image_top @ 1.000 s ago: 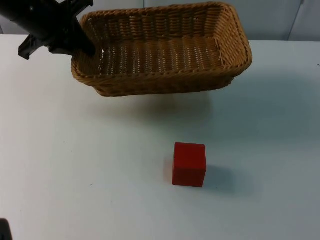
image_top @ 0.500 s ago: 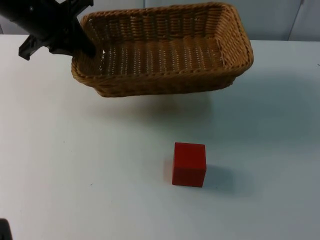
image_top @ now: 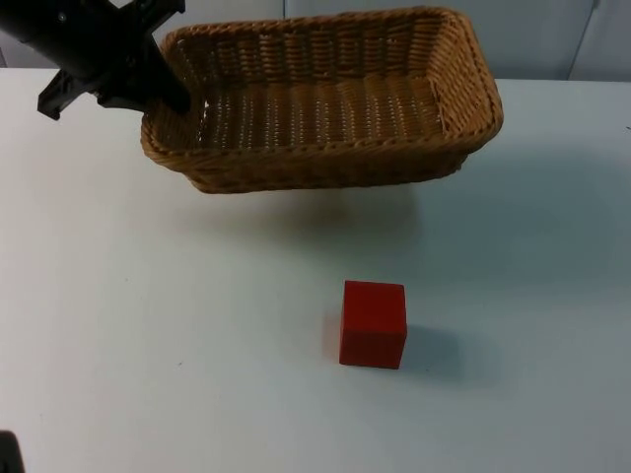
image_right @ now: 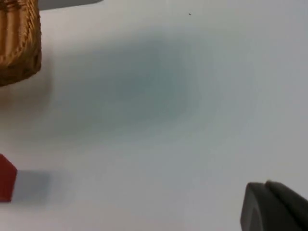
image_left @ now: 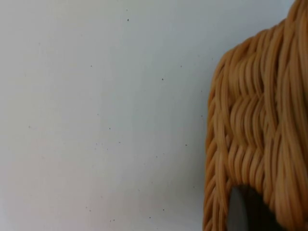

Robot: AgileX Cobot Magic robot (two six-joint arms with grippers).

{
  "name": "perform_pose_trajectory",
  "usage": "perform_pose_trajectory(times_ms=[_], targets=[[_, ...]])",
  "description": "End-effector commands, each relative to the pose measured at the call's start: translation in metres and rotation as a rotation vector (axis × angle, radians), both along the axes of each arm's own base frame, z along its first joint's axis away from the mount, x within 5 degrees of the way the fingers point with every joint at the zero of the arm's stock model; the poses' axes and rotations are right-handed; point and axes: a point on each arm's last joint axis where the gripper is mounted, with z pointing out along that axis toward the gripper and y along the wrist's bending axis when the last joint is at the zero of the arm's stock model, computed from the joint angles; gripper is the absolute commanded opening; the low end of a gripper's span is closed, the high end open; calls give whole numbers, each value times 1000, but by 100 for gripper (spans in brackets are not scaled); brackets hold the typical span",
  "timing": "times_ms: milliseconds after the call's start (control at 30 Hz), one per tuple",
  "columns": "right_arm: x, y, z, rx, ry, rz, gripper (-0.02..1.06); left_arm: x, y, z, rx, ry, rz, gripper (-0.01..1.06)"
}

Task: Pick up the basket with the left hand and place the cube into the basket with the right hand.

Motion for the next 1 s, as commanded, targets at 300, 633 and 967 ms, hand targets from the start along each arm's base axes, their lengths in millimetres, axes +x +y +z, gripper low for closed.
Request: perform_pose_trajectory(times_ms=[300,633,967], targets=[[103,-2,8,173,-70,49,0,3,-2,14,-41,-28,26,0],[199,-14,20,171,123,76,0,3,-2,14,-40,-29,27,0],[267,88,-30,224,426,346,5,4,-2,14,-37,-35,34,0]])
